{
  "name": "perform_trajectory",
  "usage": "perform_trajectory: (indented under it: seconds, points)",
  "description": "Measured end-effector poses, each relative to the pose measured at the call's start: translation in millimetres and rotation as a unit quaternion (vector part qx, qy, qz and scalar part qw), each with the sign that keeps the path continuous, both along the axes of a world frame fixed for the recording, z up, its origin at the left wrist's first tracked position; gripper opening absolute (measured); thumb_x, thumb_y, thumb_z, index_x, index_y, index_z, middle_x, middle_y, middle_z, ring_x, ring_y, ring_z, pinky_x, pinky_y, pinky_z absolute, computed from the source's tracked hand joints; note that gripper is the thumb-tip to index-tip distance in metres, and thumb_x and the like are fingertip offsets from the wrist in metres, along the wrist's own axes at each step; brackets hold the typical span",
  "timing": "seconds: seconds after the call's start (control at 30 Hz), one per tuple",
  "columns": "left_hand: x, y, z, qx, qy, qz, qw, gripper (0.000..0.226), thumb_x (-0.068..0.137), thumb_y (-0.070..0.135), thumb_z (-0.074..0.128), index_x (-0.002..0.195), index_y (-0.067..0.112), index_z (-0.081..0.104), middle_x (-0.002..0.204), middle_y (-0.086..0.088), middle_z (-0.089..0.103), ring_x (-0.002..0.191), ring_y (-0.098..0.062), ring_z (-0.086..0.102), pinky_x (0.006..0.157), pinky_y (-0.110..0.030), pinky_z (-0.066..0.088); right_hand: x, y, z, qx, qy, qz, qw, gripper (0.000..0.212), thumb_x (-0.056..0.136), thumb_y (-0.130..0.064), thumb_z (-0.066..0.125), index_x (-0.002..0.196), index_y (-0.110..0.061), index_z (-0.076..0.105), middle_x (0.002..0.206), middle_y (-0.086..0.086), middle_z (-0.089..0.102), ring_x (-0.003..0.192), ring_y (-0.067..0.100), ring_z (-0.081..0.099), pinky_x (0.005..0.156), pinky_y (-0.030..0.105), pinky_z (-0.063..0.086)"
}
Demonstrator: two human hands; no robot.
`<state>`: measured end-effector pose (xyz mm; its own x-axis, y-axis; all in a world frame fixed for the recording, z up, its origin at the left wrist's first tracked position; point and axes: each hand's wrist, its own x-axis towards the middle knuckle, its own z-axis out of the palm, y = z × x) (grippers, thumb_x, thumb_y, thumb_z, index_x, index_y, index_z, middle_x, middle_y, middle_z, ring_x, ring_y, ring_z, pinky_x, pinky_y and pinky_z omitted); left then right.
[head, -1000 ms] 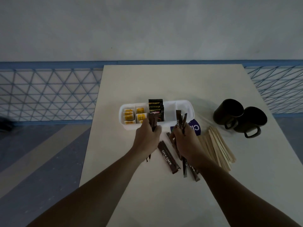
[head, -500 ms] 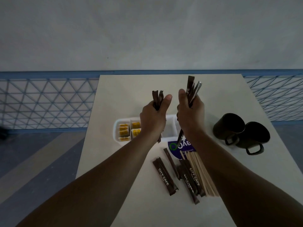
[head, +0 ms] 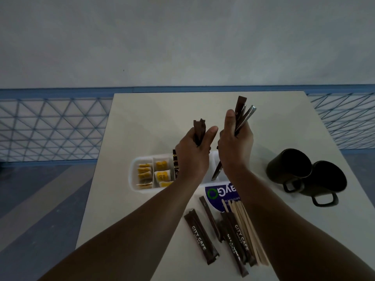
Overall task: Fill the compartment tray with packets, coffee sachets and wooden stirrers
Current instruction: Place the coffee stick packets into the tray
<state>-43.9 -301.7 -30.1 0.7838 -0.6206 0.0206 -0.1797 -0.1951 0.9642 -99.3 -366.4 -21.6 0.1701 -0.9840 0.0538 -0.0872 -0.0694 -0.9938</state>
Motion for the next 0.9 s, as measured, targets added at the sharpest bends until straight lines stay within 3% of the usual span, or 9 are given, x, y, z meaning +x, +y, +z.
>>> perform_trajectory:
  seconds: [0.1, 0.3, 0.47, 0.6, 0.67, 0.8, 0.9]
  points:
    - [-2.6, -1.8, -13.1, 0.001, -0.031, -0.008, 0.999, 0.031, 0.090, 0.040, 0.063, 0.079, 0.012, 0.057, 0.070, -0.005, 0.066, 0.067, -0.018, 0.066, 0.067, -0.024, 0.052, -2.1, -3.2, -8.9, 0.002, 0.006, -0.003, 1.000, 0.034, 0.099, -0.050, 0.050, 0.069, -0.033, 0.048, 0.056, 0.000, 0.044, 0.052, 0.021, 0.041, 0.053, 0.035, 0.040]
    - [-1.3, -2.5, -19.4, 0.027, -0.059, -0.021, 0.998, 0.026, 0.088, 0.033, 0.068, 0.097, 0.010, 0.062, 0.081, -0.002, 0.070, 0.072, -0.011, 0.065, 0.067, -0.012, 0.048, -0.5, -3.1, -14.4, 0.008, 0.006, -0.010, 1.000, 0.036, 0.100, -0.047, 0.050, 0.071, -0.027, 0.046, 0.058, 0.006, 0.044, 0.052, 0.024, 0.040, 0.050, 0.034, 0.039]
    - [5.3, -3.5, -10.8, 0.036, -0.065, -0.018, 0.997, 0.029, 0.086, 0.028, 0.072, 0.107, 0.010, 0.063, 0.085, 0.008, 0.064, 0.073, 0.004, 0.057, 0.067, 0.002, 0.040, 6.0, 0.1, -12.9, -0.004, 0.012, -0.011, 1.000, 0.033, 0.101, -0.042, 0.049, 0.077, -0.020, 0.050, 0.059, 0.001, 0.049, 0.051, 0.010, 0.045, 0.049, 0.021, 0.042]
    - [13.7, -3.1, -6.8, 0.045, -0.052, -0.006, 0.998, 0.023, 0.094, 0.032, 0.062, 0.107, 0.014, 0.065, 0.094, 0.008, 0.069, 0.078, 0.002, 0.060, 0.066, 0.003, 0.039, 12.0, 4.6, -16.8, -0.019, 0.027, 0.004, 0.999, 0.031, 0.102, -0.040, 0.049, 0.087, -0.013, 0.055, 0.059, -0.007, 0.052, 0.048, 0.003, 0.047, 0.049, 0.018, 0.042]
    - [17.7, -2.3, -3.4, 0.052, -0.033, -0.002, 0.998, 0.024, 0.098, 0.036, 0.053, 0.106, 0.016, 0.065, 0.095, 0.008, 0.071, 0.082, -0.001, 0.063, 0.067, -0.001, 0.041, 12.9, 9.3, -20.5, -0.025, 0.043, 0.014, 0.999, 0.030, 0.102, -0.040, 0.050, 0.091, -0.012, 0.057, 0.059, -0.008, 0.055, 0.047, 0.002, 0.052, 0.048, 0.015, 0.041]
    - [28.2, 1.2, 0.6, 0.051, 0.010, 0.015, 0.999, 0.030, 0.099, 0.042, 0.046, 0.104, 0.019, 0.064, 0.097, 0.010, 0.071, 0.091, -0.006, 0.065, 0.082, -0.026, 0.049, 9.0, 22.6, -29.5, -0.029, 0.092, 0.063, 0.993, 0.026, 0.102, -0.039, 0.049, 0.097, -0.015, 0.057, 0.059, -0.005, 0.059, 0.047, 0.001, 0.057, 0.044, 0.012, 0.038]
    - [36.5, 5.2, 0.9, 0.045, 0.026, 0.026, 0.998, 0.030, 0.099, 0.045, 0.045, 0.102, 0.021, 0.063, 0.097, 0.010, 0.071, 0.094, -0.008, 0.066, 0.090, -0.035, 0.052, 6.5, 30.7, -35.7, -0.043, 0.110, 0.114, 0.986, 0.020, 0.103, -0.034, 0.050, 0.100, -0.016, 0.056, 0.063, -0.004, 0.064, 0.053, 0.004, 0.063, 0.045, 0.015, 0.043]
